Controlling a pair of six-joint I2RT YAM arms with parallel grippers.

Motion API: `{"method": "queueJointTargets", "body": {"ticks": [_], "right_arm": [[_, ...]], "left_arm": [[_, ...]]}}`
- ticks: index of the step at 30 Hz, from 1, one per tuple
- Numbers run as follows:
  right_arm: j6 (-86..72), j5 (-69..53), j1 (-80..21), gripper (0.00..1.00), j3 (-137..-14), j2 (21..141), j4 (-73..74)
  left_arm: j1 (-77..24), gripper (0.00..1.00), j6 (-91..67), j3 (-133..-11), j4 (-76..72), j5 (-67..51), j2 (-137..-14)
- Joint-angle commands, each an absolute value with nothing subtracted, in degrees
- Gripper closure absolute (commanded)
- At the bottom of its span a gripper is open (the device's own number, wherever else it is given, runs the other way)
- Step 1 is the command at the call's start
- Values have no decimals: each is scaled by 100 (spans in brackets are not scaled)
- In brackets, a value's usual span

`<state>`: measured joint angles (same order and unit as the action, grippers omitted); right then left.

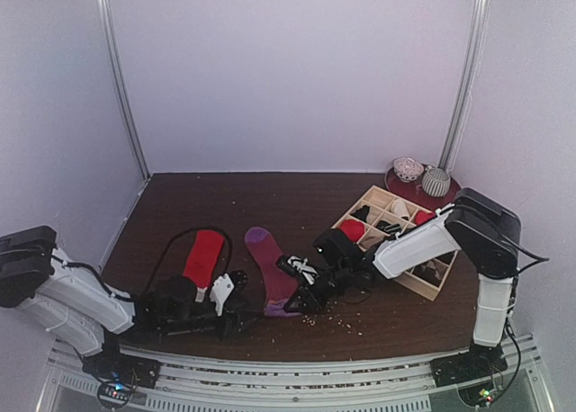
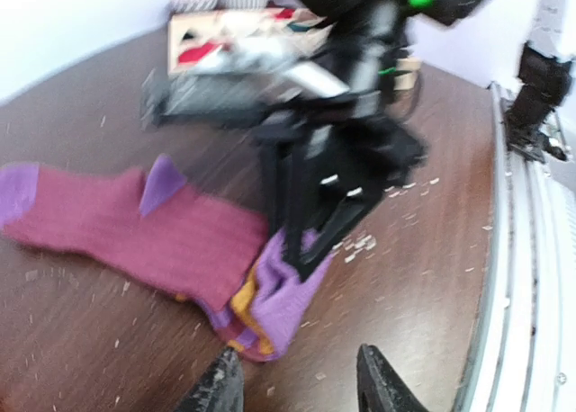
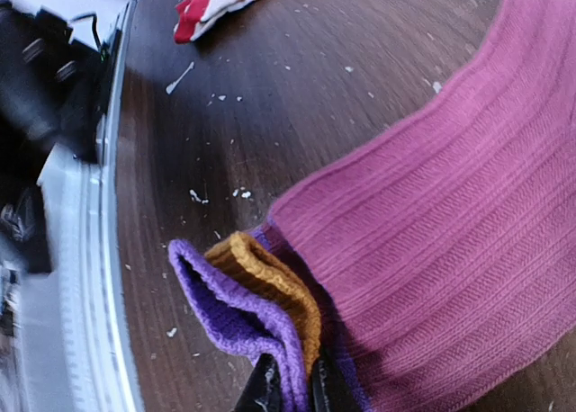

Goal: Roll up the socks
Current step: Roll a pair of socks at the center of the board.

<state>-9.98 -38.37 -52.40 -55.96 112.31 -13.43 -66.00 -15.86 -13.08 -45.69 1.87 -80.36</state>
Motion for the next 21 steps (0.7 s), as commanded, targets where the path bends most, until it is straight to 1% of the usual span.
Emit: {"method": "queueJointTargets", "body": {"ticks": [1,6,9,12,16,21], "right_arm": [[-2325,-4336,-5152,89,-5385,11524,-760],[-2605,-4479,-5126,89,-5560,11687,-549],[-2500,-4498,-5119,89,-5638,11699,-345],[-2394,-4514,-5116,89,-5642,11690,-241],[-2323,-4541,-5123,89,-5616,11704,-138],[-2282,-4579,-5118,89,-5642,11736,-82]], "left_arm": [[-7109,57,-492,-1393,-4629,789,-8040],[-7162,57,20,-1652,-5234,895,-9092],[-7162,54,330,-1740,-5662,1118,-9451],[-7158,52,799,-1572,-6624,1240,-9647],[-7159,53,1366,-1706,-6681,924,-9895],[-7159,54,1510,-1773,-6757,579,-10317]]}}
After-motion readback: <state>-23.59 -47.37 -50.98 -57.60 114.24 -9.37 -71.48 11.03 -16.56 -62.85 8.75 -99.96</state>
